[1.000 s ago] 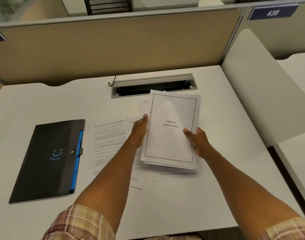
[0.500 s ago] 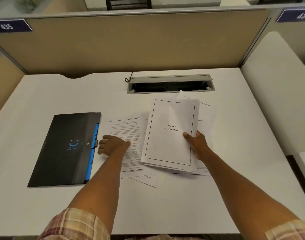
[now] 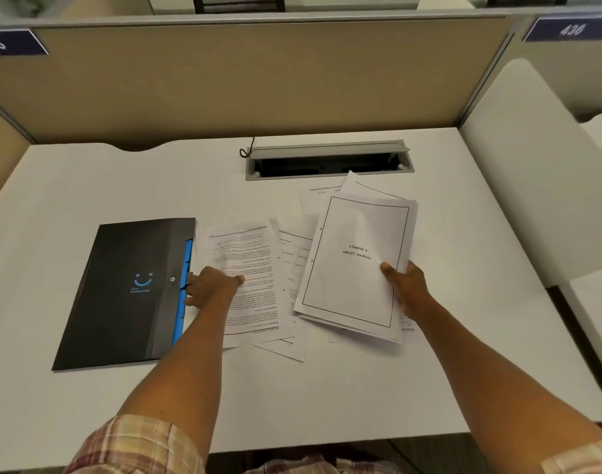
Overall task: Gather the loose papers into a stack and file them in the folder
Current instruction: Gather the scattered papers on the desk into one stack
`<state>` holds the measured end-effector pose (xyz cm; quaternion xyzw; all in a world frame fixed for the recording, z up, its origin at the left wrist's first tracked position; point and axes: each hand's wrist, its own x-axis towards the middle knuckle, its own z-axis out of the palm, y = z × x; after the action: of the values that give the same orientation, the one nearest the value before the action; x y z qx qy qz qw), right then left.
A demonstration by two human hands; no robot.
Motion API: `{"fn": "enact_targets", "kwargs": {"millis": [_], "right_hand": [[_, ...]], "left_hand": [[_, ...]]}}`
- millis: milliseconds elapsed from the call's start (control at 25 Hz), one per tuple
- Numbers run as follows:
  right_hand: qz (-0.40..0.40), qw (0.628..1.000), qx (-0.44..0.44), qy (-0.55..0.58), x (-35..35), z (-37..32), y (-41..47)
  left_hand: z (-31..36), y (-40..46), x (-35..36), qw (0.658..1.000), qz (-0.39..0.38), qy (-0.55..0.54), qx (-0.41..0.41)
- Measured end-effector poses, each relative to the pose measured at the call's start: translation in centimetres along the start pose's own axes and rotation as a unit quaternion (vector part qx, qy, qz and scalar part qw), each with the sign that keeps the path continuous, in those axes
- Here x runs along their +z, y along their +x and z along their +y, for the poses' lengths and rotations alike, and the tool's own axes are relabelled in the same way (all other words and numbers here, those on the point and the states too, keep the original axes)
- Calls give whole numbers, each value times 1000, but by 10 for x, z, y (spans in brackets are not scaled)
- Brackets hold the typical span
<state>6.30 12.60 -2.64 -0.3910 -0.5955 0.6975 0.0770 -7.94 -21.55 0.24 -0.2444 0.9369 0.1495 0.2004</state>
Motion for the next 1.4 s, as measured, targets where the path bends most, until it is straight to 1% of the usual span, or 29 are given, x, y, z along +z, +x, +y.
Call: {"fn": "enact_targets", "kwargs": {"millis": [120,360,520,720,800,880,920,1000,1040,1080,1120,1160,1280,1400], "right_hand": [[14,1000,6,0,-5,5,-7],[28,1000,6,7,-7,18,-30],[32,999,3,15,-9,21,-44],[35,999,-3,30,-14,19,-57],[37,999,-6,36,-15,20,-62],[40,998,-6,42,-14,21,-66],[40,998,-5,45,-13,21,-68],[41,998,-3,48,-10,22,-73],[41,998,-3,48,-9,22,-75],[41,998,-4,48,-7,23,-77],[40,998,-3,49,-6,24,-79],[41,998,-3,49,-5,25,-82],[44,998,3,47,-5,28,-87],[50,998,6,50,-7,31,-90]], "left_hand": [[-1,-10,2,999,45,17,24],[-16,-14,-4,997,62,7,33],[-16,-14,-4,996,54,-35,61],[-14,-17,-4,995,37,-69,63],[-16,-15,-6,992,34,-99,73],[-19,-10,-12,981,12,-171,89],[-20,-7,-16,969,-13,-224,101],[-23,0,-23,933,-84,-328,122],[-24,2,-26,917,-123,-357,128],[-25,3,-26,910,-155,-362,133],[-26,3,-24,912,-168,-347,142],[-27,2,-20,920,-163,-324,151],[-29,-4,-7,952,-104,-243,151],[-29,-14,2,986,-41,-89,136]]}}
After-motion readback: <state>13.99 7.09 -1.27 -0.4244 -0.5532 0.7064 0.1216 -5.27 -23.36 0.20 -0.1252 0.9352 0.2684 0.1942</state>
